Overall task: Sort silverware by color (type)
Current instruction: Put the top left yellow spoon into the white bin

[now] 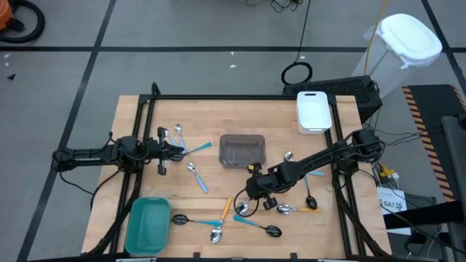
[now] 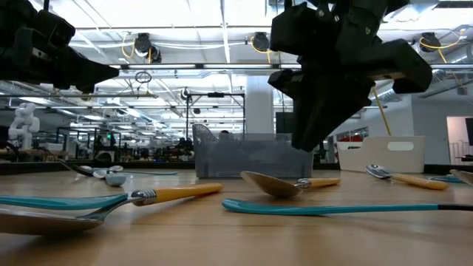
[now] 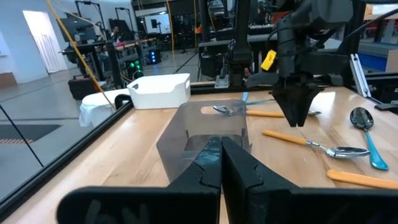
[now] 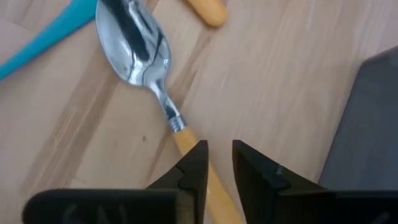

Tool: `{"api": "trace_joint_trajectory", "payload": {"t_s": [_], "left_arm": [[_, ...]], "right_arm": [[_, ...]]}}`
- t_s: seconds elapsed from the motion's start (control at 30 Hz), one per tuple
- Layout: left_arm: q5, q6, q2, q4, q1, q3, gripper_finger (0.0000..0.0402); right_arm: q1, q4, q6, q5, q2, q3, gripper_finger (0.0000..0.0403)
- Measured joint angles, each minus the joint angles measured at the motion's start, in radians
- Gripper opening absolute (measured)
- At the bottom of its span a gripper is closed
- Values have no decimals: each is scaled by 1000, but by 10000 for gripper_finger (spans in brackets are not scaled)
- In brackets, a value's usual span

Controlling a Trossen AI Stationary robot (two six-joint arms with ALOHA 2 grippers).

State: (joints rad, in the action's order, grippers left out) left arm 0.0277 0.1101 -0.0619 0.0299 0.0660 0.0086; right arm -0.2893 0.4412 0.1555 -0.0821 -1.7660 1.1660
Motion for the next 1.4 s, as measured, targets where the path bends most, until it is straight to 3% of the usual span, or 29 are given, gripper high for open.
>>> {"api": "trace_joint_trajectory", "payload": {"t_s": [0.53, 1.1, 1.4], "left_arm": [[0, -1, 0, 0, 0, 0, 1], [0, -3, 0, 0, 0, 0, 1], [0, -2, 0, -1, 0, 0, 1]], "right_arm": [[-24, -14, 2, 8, 0, 0, 131], [-27, -26, 14, 8, -1, 0, 133], [-27, -35, 72, 8, -67, 1, 133]]}}
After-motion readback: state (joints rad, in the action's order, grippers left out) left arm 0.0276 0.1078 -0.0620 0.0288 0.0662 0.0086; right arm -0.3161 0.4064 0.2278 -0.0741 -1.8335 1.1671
